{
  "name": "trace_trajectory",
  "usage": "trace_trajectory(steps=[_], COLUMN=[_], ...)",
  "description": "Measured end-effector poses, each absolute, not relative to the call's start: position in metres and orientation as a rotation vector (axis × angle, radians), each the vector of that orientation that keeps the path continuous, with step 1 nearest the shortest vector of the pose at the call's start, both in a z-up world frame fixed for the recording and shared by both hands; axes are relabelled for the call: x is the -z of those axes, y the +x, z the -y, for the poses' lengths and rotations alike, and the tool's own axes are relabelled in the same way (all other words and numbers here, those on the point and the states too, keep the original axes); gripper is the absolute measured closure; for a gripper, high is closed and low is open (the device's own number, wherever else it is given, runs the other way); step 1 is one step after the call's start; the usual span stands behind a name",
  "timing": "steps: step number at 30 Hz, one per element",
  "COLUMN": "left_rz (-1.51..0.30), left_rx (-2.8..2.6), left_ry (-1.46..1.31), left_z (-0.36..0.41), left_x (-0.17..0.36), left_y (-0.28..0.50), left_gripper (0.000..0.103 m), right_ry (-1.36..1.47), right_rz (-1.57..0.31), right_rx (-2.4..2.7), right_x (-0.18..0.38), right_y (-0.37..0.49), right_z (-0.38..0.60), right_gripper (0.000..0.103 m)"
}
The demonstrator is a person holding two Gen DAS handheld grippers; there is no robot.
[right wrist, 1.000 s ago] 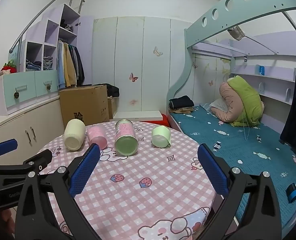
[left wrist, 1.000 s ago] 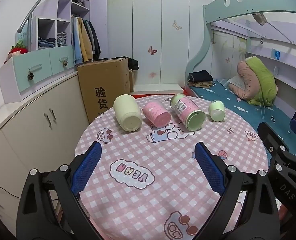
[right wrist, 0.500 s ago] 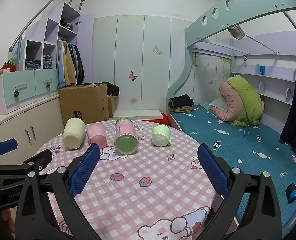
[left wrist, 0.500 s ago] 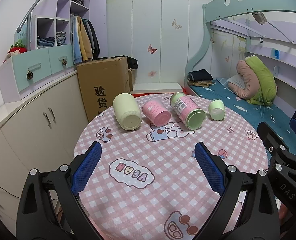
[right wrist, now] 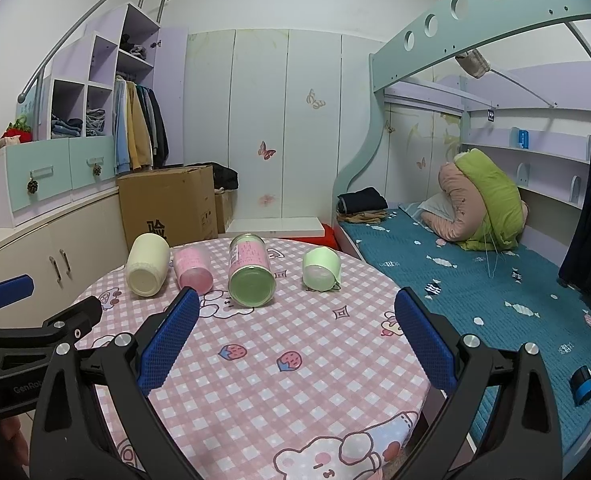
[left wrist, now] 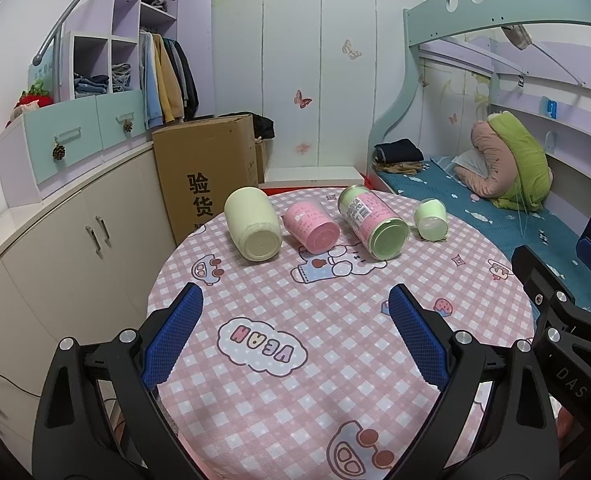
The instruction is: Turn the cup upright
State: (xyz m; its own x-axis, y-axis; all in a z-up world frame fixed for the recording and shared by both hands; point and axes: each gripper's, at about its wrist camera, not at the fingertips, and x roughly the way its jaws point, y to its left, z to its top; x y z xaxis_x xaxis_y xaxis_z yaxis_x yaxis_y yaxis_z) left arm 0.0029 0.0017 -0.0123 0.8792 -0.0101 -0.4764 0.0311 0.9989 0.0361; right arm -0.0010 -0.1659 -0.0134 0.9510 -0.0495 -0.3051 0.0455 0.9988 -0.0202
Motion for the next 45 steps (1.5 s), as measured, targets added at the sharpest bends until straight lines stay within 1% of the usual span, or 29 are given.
trace_trajectory(steps=[12,45], left_rz=[-0.504,-0.521], left_rx=[0.032,0.038], left_ry=[0.045,0.043], left_z=[0.0021,0.0029], left_x=[0.0049,0.0122], left_y=[0.0025,0.0067], left_gripper=[0.009,0.009], right_ry=[-0.012,-0.019], right_rz=[-0.313,-0.320], right_rx=[0.048,0.047], right_x=[0.0136,0.0155], right_y=[-0.0019,-0.0032], right_z=[0.1667,0.1663], right_gripper=[0.008,0.008])
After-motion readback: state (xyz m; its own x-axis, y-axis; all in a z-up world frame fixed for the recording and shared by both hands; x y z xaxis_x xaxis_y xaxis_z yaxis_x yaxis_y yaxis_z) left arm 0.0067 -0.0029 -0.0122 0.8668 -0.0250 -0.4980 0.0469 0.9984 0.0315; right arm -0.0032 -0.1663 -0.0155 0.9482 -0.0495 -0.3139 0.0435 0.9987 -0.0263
